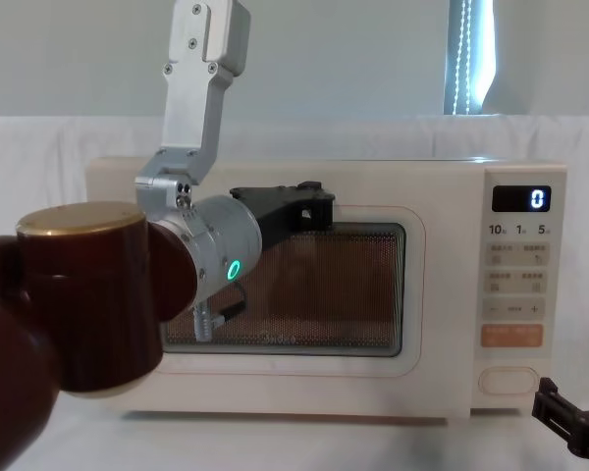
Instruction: Press the button to open the microwave door with one hand; close the microwave door with the other hand.
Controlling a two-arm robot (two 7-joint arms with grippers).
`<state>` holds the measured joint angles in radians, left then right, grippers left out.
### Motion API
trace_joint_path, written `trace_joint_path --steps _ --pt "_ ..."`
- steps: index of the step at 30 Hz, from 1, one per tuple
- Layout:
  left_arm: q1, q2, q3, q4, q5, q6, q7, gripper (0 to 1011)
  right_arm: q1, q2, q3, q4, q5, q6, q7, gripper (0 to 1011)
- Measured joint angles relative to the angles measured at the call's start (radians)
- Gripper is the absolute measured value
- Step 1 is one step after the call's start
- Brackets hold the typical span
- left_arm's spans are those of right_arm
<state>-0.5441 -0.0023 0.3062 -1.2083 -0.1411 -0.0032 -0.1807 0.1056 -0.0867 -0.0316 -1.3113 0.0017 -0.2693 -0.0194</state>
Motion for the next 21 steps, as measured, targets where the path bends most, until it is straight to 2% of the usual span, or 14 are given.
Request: trace_joint_path --steps 21 --pt "-0.021 -0.014 0.0 0.027 0.025 0.0 0.005 0 0.0 0.0 0.0 0.0 0.0 0.0 0.0 1002"
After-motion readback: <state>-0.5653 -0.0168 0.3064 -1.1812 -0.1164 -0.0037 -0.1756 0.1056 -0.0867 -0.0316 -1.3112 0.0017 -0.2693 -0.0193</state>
